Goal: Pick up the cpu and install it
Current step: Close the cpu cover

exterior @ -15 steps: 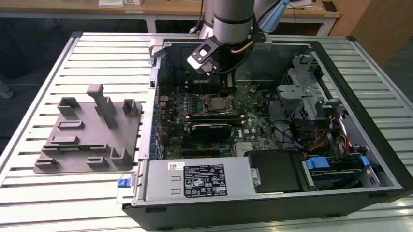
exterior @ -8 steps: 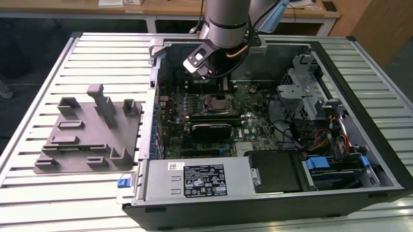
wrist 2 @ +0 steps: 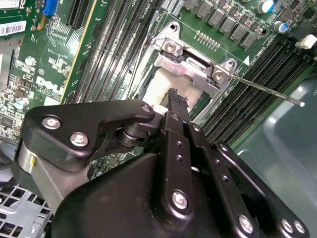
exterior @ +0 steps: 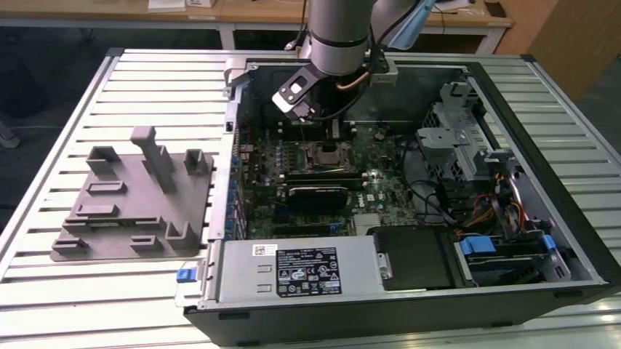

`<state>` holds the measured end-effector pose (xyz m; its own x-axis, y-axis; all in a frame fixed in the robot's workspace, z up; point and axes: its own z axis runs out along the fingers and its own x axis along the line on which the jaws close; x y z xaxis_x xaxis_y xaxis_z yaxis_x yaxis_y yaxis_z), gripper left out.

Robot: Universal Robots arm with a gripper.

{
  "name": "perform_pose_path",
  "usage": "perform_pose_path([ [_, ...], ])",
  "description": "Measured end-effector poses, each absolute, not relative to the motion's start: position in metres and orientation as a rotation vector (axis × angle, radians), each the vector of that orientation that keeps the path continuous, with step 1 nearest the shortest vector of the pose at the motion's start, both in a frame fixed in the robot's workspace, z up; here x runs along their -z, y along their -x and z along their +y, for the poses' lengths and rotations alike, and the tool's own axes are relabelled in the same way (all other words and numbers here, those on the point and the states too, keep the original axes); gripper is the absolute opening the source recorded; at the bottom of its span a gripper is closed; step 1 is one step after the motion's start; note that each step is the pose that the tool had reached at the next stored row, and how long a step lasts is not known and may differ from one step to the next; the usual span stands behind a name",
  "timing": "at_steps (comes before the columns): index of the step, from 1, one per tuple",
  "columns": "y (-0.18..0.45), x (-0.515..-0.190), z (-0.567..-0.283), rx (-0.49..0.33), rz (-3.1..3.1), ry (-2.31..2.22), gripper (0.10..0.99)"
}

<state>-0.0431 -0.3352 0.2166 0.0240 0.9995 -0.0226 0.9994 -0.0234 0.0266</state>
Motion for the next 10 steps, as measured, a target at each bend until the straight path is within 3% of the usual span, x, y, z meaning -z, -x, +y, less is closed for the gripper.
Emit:
perform_pose_path([
  [10,0.0431,-0.2164,-0.3352,-0.006,2.31,-2.077,0.106],
])
